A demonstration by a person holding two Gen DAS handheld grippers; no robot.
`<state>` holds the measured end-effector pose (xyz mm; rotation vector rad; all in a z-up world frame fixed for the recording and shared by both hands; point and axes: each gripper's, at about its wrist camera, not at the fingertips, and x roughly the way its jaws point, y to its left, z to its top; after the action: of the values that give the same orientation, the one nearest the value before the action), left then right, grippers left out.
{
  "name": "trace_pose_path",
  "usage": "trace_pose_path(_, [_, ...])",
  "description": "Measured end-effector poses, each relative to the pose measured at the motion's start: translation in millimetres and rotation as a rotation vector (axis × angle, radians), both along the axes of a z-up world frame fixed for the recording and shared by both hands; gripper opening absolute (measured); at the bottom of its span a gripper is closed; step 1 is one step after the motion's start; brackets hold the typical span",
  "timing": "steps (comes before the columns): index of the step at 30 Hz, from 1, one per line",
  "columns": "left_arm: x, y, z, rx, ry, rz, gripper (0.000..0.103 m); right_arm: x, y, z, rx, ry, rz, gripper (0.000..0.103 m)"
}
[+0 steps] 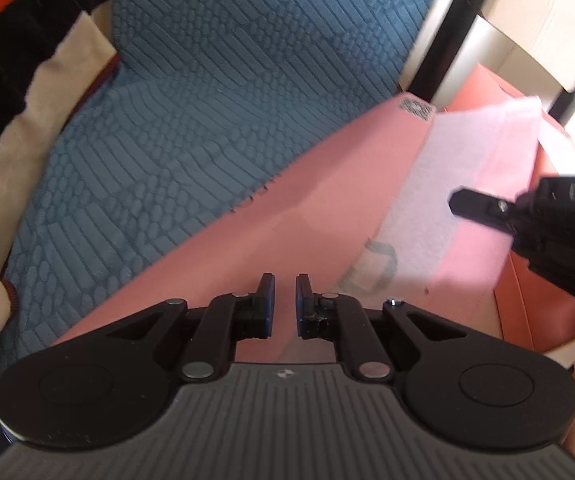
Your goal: Fold shopping bag
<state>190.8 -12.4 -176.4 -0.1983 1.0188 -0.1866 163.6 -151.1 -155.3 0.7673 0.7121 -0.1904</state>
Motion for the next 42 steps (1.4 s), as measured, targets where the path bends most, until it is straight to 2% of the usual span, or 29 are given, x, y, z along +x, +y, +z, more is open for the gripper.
trace_pose_path(4, [-5.0,10.3,7.7,-0.085,0.016,0.006,0.011,0.8,-1.1,-1.6,-0.008,0.007,-0.006,0.004])
trace_pose_path(7, [-9.7,29.1,15.3,-0.133,0.01,0.065,0.011,0.4,-5.3,-2.8,-0.006,0.013,-0.027,0.004])
trace_pose_path(12, [-23.3,78.1,30.8,-0.335,0.047,0.18,0.011,2.3,-13.9,1.6,-0.041,-0.003,-0.072,0.004])
trace_pose_path(14, [-34.4,97.8,36.1,-0.433,0.07,0.268,0.011,5.7,-13.7,1.1,-0.052,-0.008,-0.069,0.004])
trace_pose_path(15, [-40.2,104.7,37.9,-0.457,0.079,0.31,0.012,8.1,-12.2,0.7,-0.06,-0.006,-0.064,0.004])
trace_pose_path(16, [-44.4,109.4,39.7,-0.46,0.098,0.344,0.017,10.3,-10.5,0.3,-0.071,-0.003,-0.062,0.004])
trace_pose_path(18, [-51.9,115.0,42.8,-0.454,0.113,0.381,0.038,12.9,-8.8,0.3,-0.08,-0.001,-0.066,0.004])
trace_pose_path(19, [-55.2,116.7,42.4,-0.453,0.112,0.393,0.053,13.5,-8.6,0.1,-0.081,-0.001,-0.07,0.004])
trace_pose_path(20, [-57.1,117.8,40.8,-0.445,0.116,0.401,0.061,13.5,-8.7,0.0,-0.083,0.001,-0.074,0.004])
trace_pose_path(22, [-60.7,119.3,33.4,-0.437,0.146,0.429,0.063,11.9,-9.6,-0.4,-0.079,0.002,-0.084,0.004])
trace_pose_path(26, [-63.9,117.9,14.9,-0.484,0.213,0.461,0.067,7.0,-14.3,1.1,-0.046,-0.013,-0.097,0.004])
trace_pose_path(31, [-61.0,112.2,-7.2,-0.478,0.273,0.497,0.067,3.4,-19.8,-0.7,-0.035,-0.008,-0.106,0.004])
trace_pose_path(35, [-60.3,106.2,-17.6,-0.491,0.288,0.514,0.076,-2.2,-27.6,1.0,0.003,-0.019,-0.113,0.004])
trace_pose_path(38, [-60.1,105.0,-25.6,-0.545,0.288,0.525,0.076,-3.9,-28.1,2.7,0.009,-0.024,-0.105,0.004])
trace_pose_path(42, [-64.7,109.8,-34.1,-0.693,0.227,0.543,0.078,-5.7,-29.8,0.3,0.023,-0.009,-0.095,0.004])
